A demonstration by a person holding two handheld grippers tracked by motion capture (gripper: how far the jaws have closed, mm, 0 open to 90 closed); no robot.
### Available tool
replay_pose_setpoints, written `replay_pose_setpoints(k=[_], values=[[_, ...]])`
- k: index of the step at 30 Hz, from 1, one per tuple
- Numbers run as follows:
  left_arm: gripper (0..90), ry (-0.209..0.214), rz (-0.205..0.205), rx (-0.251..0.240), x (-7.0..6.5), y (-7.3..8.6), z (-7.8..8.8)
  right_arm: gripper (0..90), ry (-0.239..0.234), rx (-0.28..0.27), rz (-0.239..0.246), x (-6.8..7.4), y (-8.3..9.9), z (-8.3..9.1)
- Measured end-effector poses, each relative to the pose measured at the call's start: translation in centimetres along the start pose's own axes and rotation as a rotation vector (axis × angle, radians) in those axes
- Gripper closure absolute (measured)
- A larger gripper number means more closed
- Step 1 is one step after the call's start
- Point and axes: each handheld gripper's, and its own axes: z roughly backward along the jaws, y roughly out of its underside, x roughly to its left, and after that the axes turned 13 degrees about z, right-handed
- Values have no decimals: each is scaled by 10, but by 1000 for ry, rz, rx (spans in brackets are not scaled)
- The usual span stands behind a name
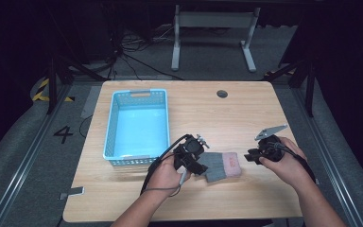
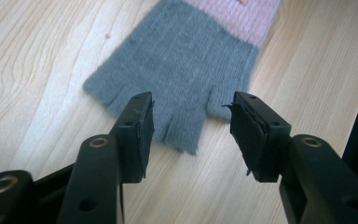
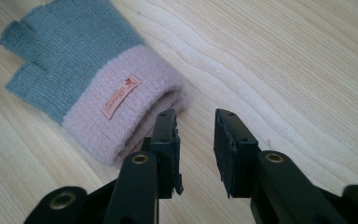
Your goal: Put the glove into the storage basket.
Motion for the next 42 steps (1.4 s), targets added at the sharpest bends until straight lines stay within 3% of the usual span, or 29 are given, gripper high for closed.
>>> replay_pose_setpoints(k=[11,18,27,30,37,39,42], values=[[381,-10,-11,-8,-1,-14,-13,674,14,-12,-36,-1,12,8],[346,8,-16,-13,1,-19,-19,660,24,-16,-62,0,21,15],[303,-1,-19,-18,-1,-25,-28,642,31,-10,-82,1,30,18],[280,-26,-31,-22,-1,-26,-31,622,33,-13,-78,1,31,19],[243,-30,-38,-15,1,-27,-37,626,33,-9,-87,2,33,20],[244,-58,-42,-14,1,-28,-41,623,29,-10,-87,2,32,19],[230,-60,-41,-10,2,-29,-45,617,23,-13,-75,3,32,18]])
